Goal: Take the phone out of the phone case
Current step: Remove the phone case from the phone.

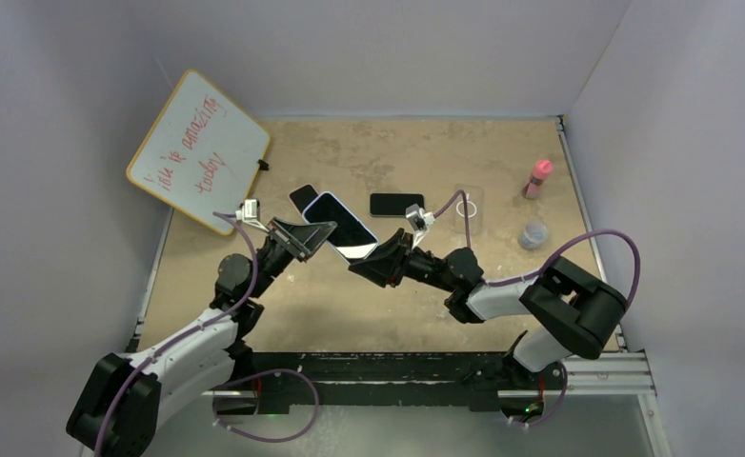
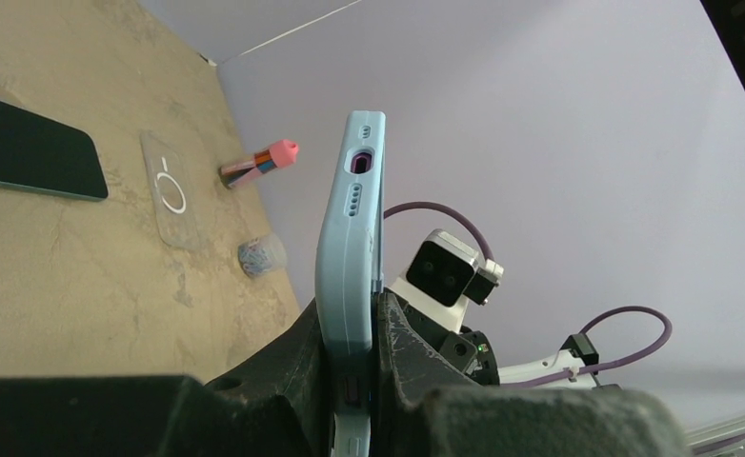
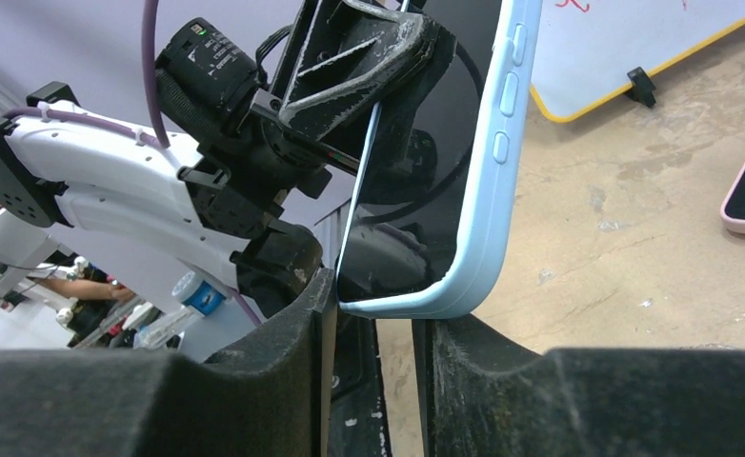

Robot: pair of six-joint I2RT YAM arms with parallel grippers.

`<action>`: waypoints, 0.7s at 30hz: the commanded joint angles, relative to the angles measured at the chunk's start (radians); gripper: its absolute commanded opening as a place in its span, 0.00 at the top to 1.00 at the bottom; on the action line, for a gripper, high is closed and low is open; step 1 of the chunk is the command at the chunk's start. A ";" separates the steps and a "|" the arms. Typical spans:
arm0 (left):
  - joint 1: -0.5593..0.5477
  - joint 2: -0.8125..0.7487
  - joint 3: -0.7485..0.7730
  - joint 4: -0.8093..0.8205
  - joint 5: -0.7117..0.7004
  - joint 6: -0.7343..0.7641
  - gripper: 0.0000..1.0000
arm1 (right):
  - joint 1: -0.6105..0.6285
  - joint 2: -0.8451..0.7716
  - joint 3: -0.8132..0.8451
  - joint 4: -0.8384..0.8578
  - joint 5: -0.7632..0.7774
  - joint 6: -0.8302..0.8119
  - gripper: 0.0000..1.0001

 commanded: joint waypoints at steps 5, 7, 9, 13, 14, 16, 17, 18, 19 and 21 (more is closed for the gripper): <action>-0.002 -0.030 0.019 0.037 0.022 -0.055 1.00 | -0.002 0.022 0.000 0.365 -0.031 -0.178 0.82; -0.002 -0.035 0.025 0.011 0.036 -0.060 1.00 | -0.002 0.029 -0.003 0.350 -0.041 -0.227 0.89; -0.002 -0.042 0.030 -0.014 0.048 -0.066 1.00 | -0.002 0.034 -0.002 0.342 -0.056 -0.282 0.92; -0.002 -0.054 0.041 -0.071 0.077 -0.070 1.00 | -0.003 0.033 0.007 0.316 -0.070 -0.378 0.96; -0.002 -0.056 0.041 -0.079 0.085 -0.074 1.00 | -0.003 0.027 0.011 0.295 -0.068 -0.406 0.97; -0.002 -0.056 0.040 -0.085 0.104 -0.082 1.00 | -0.001 0.006 0.022 0.228 -0.048 -0.467 1.00; -0.002 -0.057 0.040 -0.089 0.113 -0.086 1.00 | -0.003 -0.006 0.028 0.190 -0.035 -0.501 1.00; -0.002 -0.059 0.040 -0.094 0.122 -0.087 1.00 | -0.002 -0.019 0.032 0.135 -0.025 -0.544 1.00; -0.002 -0.062 0.040 -0.100 0.128 -0.086 1.00 | -0.002 -0.029 0.035 0.110 -0.009 -0.566 1.00; -0.002 -0.075 0.039 -0.123 0.137 -0.080 1.00 | -0.005 -0.049 0.039 0.082 0.019 -0.583 1.00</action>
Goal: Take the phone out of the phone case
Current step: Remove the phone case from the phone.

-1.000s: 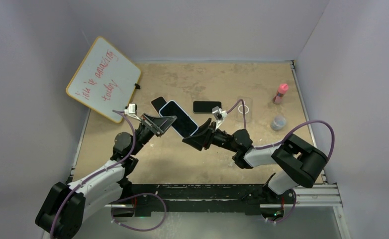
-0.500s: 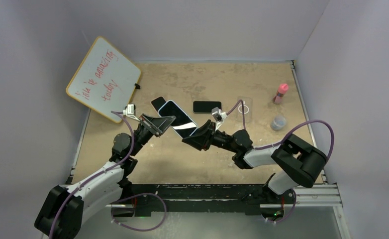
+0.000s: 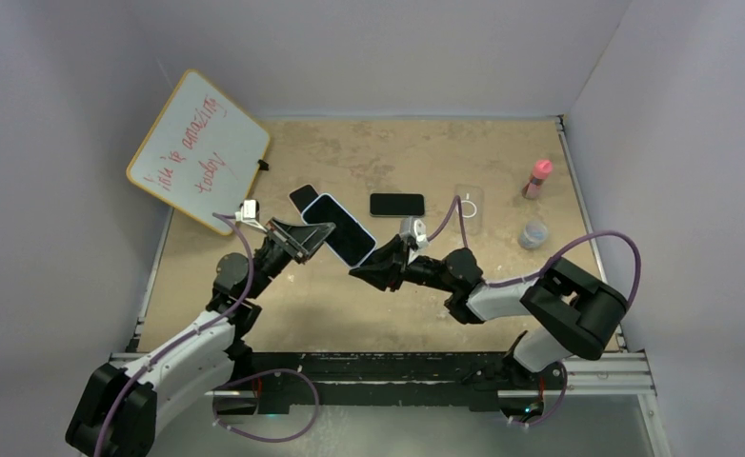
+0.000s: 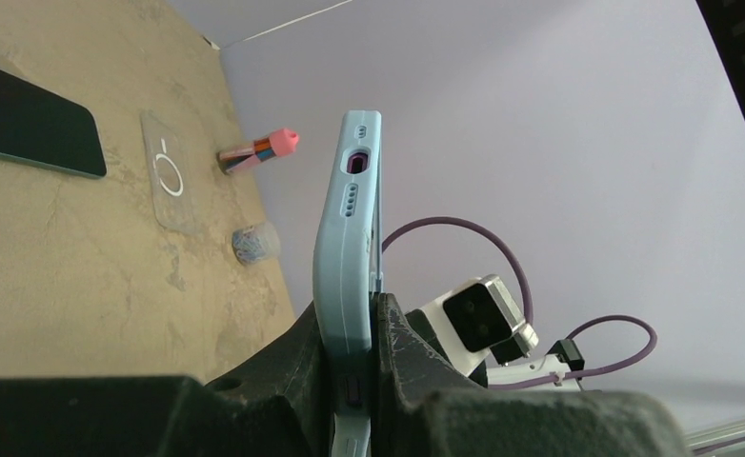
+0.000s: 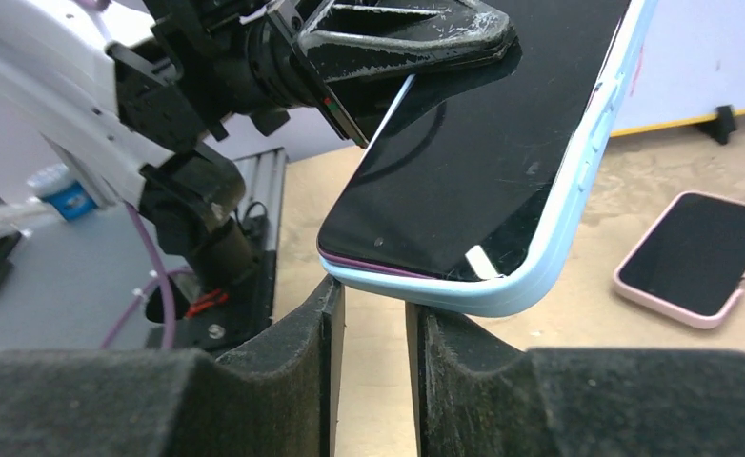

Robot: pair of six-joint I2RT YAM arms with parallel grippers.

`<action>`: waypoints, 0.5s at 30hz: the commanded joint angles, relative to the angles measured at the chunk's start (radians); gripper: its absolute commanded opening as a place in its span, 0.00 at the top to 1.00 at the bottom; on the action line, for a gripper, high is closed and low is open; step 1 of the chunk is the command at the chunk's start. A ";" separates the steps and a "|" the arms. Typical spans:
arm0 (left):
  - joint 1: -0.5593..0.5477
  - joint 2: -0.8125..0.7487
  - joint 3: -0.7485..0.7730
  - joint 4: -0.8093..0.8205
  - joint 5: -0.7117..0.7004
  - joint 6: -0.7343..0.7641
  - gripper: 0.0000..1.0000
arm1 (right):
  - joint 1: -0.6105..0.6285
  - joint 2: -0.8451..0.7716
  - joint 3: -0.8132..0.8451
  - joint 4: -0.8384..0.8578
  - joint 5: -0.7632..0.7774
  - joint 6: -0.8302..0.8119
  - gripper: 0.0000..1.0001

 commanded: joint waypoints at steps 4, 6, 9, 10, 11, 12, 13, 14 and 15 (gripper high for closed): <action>-0.013 -0.053 0.035 -0.061 0.125 -0.029 1.00 | -0.022 -0.074 0.052 0.044 0.130 -0.172 1.00; -0.012 -0.058 0.039 -0.061 0.130 -0.023 1.00 | -0.025 -0.069 0.049 0.057 0.135 -0.145 1.00; -0.011 -0.056 0.049 -0.062 0.129 -0.006 1.00 | -0.029 -0.054 0.036 0.104 0.099 -0.092 0.95; -0.010 -0.056 0.051 -0.060 0.127 -0.003 1.00 | -0.030 -0.049 0.031 0.125 0.078 -0.071 0.90; -0.010 -0.056 0.054 -0.056 0.123 0.002 1.00 | -0.029 -0.043 0.025 0.147 0.053 -0.050 0.84; -0.009 -0.056 0.058 -0.054 0.120 0.008 1.00 | -0.029 -0.037 0.019 0.169 0.031 -0.029 0.79; -0.008 -0.055 0.062 -0.055 0.118 0.014 1.00 | -0.029 -0.032 0.012 0.197 0.018 -0.007 0.74; -0.008 -0.054 0.068 -0.060 0.116 0.023 1.00 | -0.030 -0.027 0.006 0.221 0.016 0.013 0.69; -0.008 -0.054 0.074 -0.066 0.114 0.031 1.00 | -0.029 -0.026 0.001 0.237 0.010 0.024 0.65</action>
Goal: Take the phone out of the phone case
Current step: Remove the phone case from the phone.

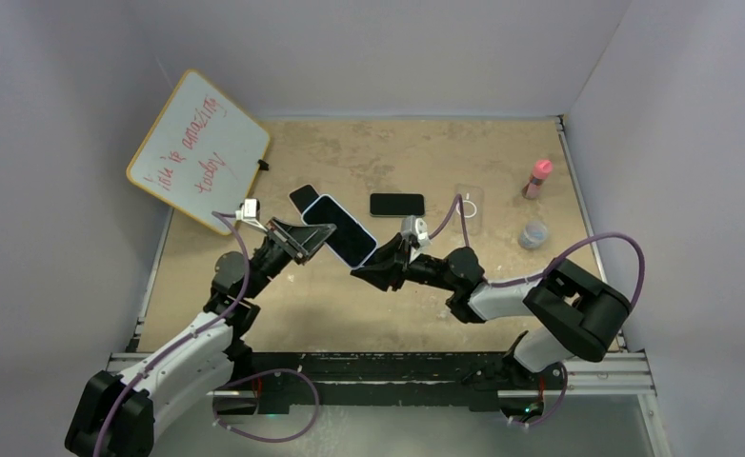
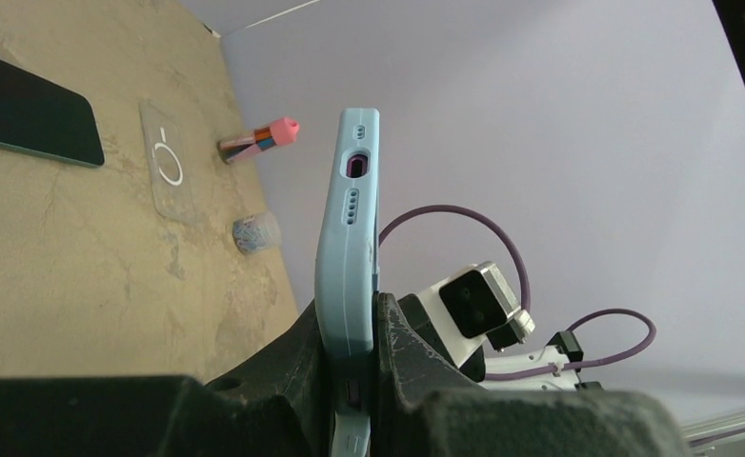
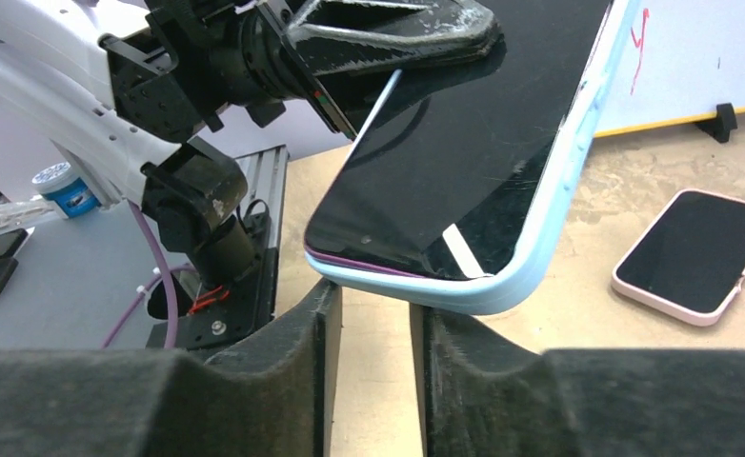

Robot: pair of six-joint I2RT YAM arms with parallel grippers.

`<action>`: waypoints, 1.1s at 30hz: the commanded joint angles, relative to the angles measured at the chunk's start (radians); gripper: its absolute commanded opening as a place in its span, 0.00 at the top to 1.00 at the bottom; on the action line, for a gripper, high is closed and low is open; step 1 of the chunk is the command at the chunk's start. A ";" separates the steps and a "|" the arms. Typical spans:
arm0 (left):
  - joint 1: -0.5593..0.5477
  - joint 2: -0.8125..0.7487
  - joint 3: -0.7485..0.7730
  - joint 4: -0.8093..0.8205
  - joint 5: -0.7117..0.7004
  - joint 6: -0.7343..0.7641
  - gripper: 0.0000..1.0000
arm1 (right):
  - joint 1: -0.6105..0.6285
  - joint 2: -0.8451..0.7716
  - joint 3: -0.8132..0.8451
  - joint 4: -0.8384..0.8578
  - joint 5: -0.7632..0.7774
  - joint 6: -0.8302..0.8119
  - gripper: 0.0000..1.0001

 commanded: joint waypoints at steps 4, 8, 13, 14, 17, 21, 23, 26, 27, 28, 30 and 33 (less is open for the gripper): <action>-0.010 -0.007 0.064 -0.005 0.102 0.050 1.00 | -0.021 0.021 -0.009 0.332 -0.006 0.120 0.55; -0.008 -0.007 0.063 -0.005 0.100 0.055 1.00 | -0.023 0.038 -0.001 0.401 -0.028 0.185 0.50; -0.004 -0.021 0.059 -0.013 0.089 0.069 1.00 | -0.022 0.030 0.018 0.410 -0.048 0.210 0.45; -0.003 -0.024 0.058 -0.017 0.086 0.073 1.00 | -0.022 0.025 0.018 0.410 -0.049 0.213 0.44; 0.007 -0.027 0.055 -0.026 0.075 0.079 1.00 | -0.022 0.010 0.019 0.410 -0.057 0.227 0.43; 0.015 -0.022 0.057 -0.011 0.059 0.075 1.00 | -0.022 0.002 0.028 0.408 -0.065 0.251 0.41; 0.015 -0.014 0.061 -0.001 0.060 0.074 1.00 | -0.023 0.002 0.031 0.407 -0.053 0.262 0.41; 0.015 -0.004 0.066 0.005 0.067 0.069 1.00 | -0.022 0.003 0.034 0.407 -0.024 0.265 0.41; 0.015 -0.002 0.066 0.004 0.070 0.063 1.00 | -0.023 0.005 0.034 0.407 -0.015 0.262 0.42; 0.015 -0.003 0.065 0.004 0.072 0.059 1.00 | -0.021 0.006 0.036 0.407 -0.011 0.261 0.42; 0.015 -0.006 0.061 0.003 0.075 0.053 1.00 | -0.021 0.010 0.036 0.405 0.002 0.256 0.45; 0.015 -0.012 0.059 -0.009 0.085 0.042 1.00 | -0.021 0.016 0.037 0.405 0.024 0.245 0.51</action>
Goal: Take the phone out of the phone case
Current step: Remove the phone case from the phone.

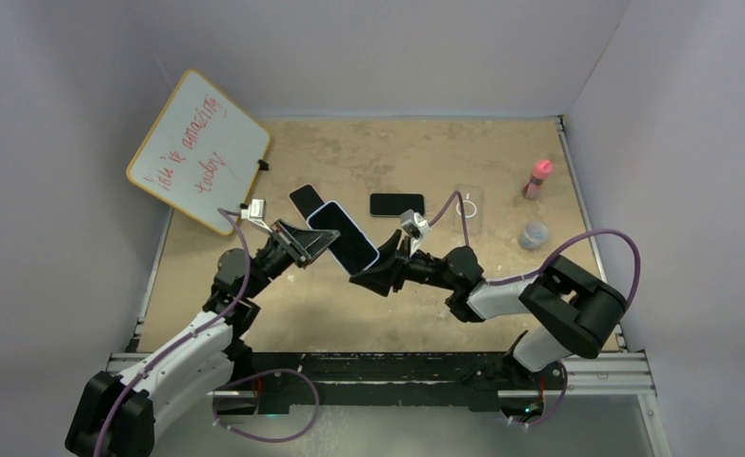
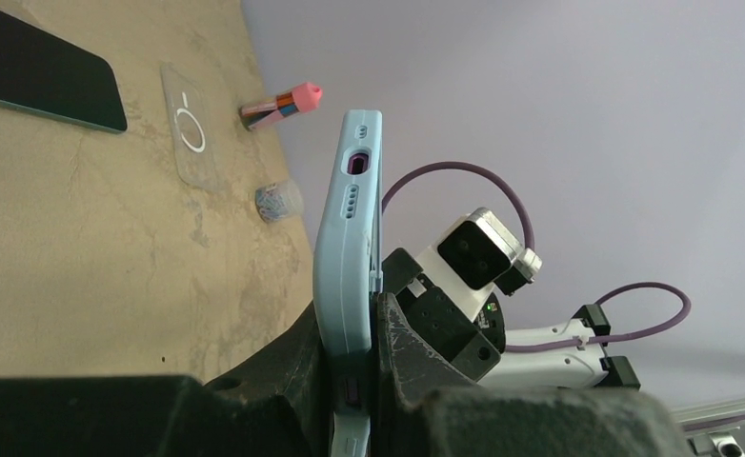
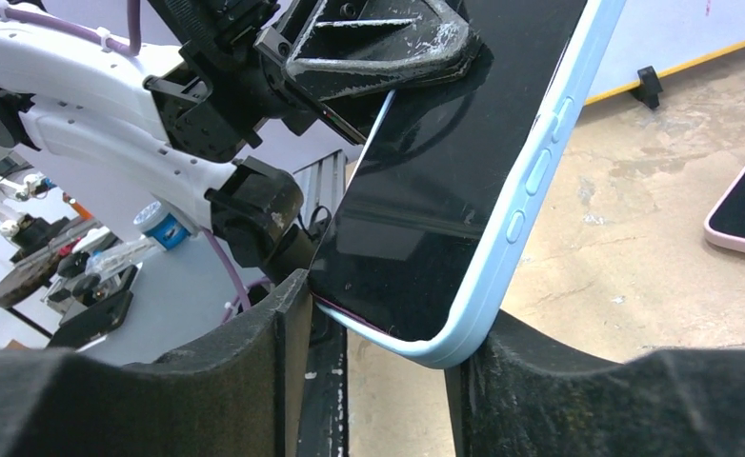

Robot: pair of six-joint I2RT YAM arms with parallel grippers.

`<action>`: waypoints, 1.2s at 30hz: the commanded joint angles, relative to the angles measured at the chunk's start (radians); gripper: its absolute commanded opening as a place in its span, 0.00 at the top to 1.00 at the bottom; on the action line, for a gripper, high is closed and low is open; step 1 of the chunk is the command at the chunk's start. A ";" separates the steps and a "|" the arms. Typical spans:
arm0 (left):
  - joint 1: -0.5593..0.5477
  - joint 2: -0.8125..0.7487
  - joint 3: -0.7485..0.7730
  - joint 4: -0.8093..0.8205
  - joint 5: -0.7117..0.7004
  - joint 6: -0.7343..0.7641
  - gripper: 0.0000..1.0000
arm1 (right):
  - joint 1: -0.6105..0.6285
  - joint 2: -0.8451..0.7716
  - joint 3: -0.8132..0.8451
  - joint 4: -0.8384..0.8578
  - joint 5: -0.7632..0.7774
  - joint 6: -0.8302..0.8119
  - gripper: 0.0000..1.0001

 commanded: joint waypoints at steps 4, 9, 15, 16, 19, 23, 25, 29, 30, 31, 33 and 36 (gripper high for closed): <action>0.007 -0.016 0.044 0.077 0.050 -0.038 1.00 | -0.006 -0.005 0.039 0.370 0.066 -0.052 0.61; 0.007 -0.016 0.040 0.049 0.102 -0.079 1.00 | -0.006 -0.006 0.031 0.337 0.094 -0.171 0.73; 0.007 -0.036 0.012 0.027 0.138 -0.127 1.00 | -0.005 -0.042 0.041 0.194 0.133 -0.389 0.73; 0.007 -0.041 0.012 0.015 0.137 -0.125 1.00 | -0.006 -0.055 0.043 0.171 0.149 -0.426 0.73; 0.007 -0.050 0.017 -0.016 0.131 -0.117 1.00 | -0.006 -0.086 0.056 0.094 0.194 -0.538 0.73; 0.007 -0.033 0.031 -0.011 0.140 -0.115 1.00 | -0.006 -0.098 0.071 0.043 0.225 -0.600 0.73; 0.007 -0.028 0.032 -0.005 0.146 -0.117 1.00 | -0.004 -0.094 0.075 0.038 0.245 -0.601 0.74; 0.007 -0.039 0.032 -0.010 0.148 -0.119 1.00 | -0.005 -0.082 0.074 0.043 0.281 -0.652 0.74; 0.007 -0.042 0.032 -0.012 0.151 -0.119 1.00 | -0.004 -0.078 0.074 0.044 0.291 -0.658 0.71; 0.007 -0.044 0.032 -0.012 0.152 -0.118 1.00 | -0.005 -0.075 0.074 0.043 0.297 -0.662 0.69; 0.007 -0.045 0.033 -0.010 0.157 -0.118 1.00 | -0.005 -0.069 0.074 0.035 0.308 -0.660 0.66; 0.007 -0.043 0.034 -0.001 0.160 -0.120 1.00 | -0.005 -0.066 0.071 0.024 0.341 -0.662 0.60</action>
